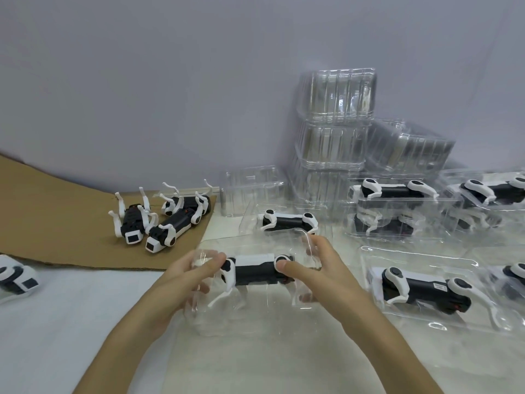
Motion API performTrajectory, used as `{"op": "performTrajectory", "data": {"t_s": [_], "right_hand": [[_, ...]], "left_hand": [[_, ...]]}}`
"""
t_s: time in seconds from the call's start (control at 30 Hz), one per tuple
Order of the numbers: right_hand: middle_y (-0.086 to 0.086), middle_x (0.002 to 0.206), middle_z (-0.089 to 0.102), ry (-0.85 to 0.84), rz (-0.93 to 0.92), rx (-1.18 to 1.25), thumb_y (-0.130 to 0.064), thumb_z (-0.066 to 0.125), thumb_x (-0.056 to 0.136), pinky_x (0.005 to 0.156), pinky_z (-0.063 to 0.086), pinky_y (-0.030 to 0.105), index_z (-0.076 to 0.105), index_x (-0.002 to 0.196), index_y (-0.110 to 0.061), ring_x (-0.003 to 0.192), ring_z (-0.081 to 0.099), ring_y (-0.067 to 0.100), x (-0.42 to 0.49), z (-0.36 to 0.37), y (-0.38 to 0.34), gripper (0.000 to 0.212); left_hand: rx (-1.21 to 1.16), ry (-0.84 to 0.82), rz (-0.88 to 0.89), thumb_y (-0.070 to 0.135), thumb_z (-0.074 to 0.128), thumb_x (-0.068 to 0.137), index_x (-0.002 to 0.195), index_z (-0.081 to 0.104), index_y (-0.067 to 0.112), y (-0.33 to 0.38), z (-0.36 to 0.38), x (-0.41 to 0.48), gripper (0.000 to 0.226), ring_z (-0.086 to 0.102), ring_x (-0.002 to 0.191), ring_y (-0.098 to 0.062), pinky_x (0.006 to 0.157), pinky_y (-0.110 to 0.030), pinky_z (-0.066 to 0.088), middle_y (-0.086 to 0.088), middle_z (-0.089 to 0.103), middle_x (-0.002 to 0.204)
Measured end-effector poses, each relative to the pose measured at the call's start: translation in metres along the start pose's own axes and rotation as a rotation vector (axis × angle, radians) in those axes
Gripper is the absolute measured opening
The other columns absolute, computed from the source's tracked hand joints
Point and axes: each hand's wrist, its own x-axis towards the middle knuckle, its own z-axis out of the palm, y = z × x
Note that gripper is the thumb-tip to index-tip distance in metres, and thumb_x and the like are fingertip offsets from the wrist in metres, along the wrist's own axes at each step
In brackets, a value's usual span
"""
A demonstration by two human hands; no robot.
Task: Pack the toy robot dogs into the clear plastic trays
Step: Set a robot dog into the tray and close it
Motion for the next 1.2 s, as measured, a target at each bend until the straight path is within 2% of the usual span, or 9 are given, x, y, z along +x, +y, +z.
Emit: {"op": "performTrajectory", "data": {"t_s": [0.1,0.3,0.4,0.5,0.63,0.8,1.0,1.1,1.2], "right_hand": [[-0.015,0.138,0.039,0.03,-0.006,-0.006,-0.051,0.076,0.079,0.091,0.048,0.031,0.037,0.141,-0.041,0.113,0.055,0.005,0.001,0.002,0.003,0.074],[-0.026,0.122,0.038,0.132,-0.109,-0.12,-0.064,0.074,0.07,0.08,0.037,0.019,0.04,0.123,-0.048,0.109,0.047,-0.008,0.003,0.005,0.007,0.065],[-0.026,0.116,0.037,0.205,-0.177,-0.249,-0.05,0.078,0.075,0.082,0.034,0.016,0.043,0.119,-0.043,0.117,0.042,0.0,0.003,0.003,0.011,0.057],[-0.025,0.122,0.035,0.26,-0.304,-0.329,-0.037,0.076,0.081,0.079,0.035,0.005,0.044,0.124,-0.041,0.113,0.041,-0.012,0.001,0.002,0.01,0.054],[-0.029,0.137,0.035,-0.006,-0.494,-0.422,-0.056,0.074,0.07,0.1,0.029,0.008,0.047,0.122,-0.046,0.126,0.036,-0.014,-0.011,0.005,-0.003,0.059],[-0.016,0.162,0.008,-0.201,-0.524,-0.845,-0.067,0.069,0.063,0.123,-0.003,0.031,0.034,0.103,-0.04,0.151,-0.017,0.006,-0.019,0.014,0.003,0.06],[-0.008,0.164,0.011,-0.161,-0.498,-0.891,-0.07,0.059,0.064,0.118,0.009,0.028,0.032,0.1,-0.037,0.152,-0.007,0.008,-0.019,0.012,0.004,0.056],[-0.016,0.14,0.026,-0.144,-0.524,-0.914,-0.073,0.062,0.058,0.099,0.022,0.023,0.034,0.098,-0.037,0.132,0.019,0.009,-0.019,0.01,0.003,0.061],[-0.02,0.133,0.024,-0.184,-0.525,-0.901,-0.069,0.068,0.056,0.091,0.024,0.021,0.038,0.098,-0.037,0.119,0.02,0.008,-0.021,0.004,0.001,0.061]], "left_hand": [[0.01,0.048,0.022,0.058,0.069,0.077,0.117,0.067,0.035,0.001,0.003,-0.001,0.046,0.071,0.084,-0.014,0.063,-0.022,0.049,0.005,0.073,0.097],[-0.011,0.132,0.125,0.07,0.076,0.058,0.119,0.066,0.042,0.001,0.002,0.0,0.068,0.069,0.101,-0.01,0.083,-0.031,0.054,0.005,0.07,0.116],[0.075,0.167,0.13,0.071,0.074,0.055,0.121,0.062,0.045,-0.002,0.0,0.003,0.072,0.06,0.117,-0.007,0.099,-0.039,0.051,0.013,0.061,0.127],[0.11,0.118,0.085,0.071,0.074,0.057,0.127,0.058,0.044,-0.004,0.0,0.003,0.077,0.055,0.123,-0.006,0.108,-0.044,0.046,0.017,0.055,0.129],[0.083,0.113,0.084,0.05,0.078,0.076,0.123,0.062,0.039,-0.006,0.001,0.004,0.052,0.064,0.111,-0.014,0.09,-0.04,0.058,0.008,0.062,0.121],[0.094,0.073,0.082,0.032,0.08,0.076,0.107,0.069,0.042,-0.006,0.0,0.005,0.034,0.071,0.095,-0.021,0.076,-0.043,0.061,0.002,0.068,0.111],[0.193,0.047,0.133,0.036,0.069,0.066,0.099,0.065,0.045,-0.006,0.0,0.005,0.034,0.069,0.095,-0.012,0.085,-0.041,0.057,0.011,0.067,0.111],[0.218,0.033,0.153,0.032,0.067,0.065,0.092,0.065,0.036,-0.004,-0.002,0.004,0.027,0.067,0.094,-0.012,0.086,-0.038,0.052,0.017,0.069,0.108],[0.223,0.033,0.183,0.029,0.068,0.067,0.081,0.062,0.032,-0.004,0.001,0.004,0.016,0.068,0.094,-0.017,0.082,-0.039,0.052,0.015,0.072,0.109]]}}
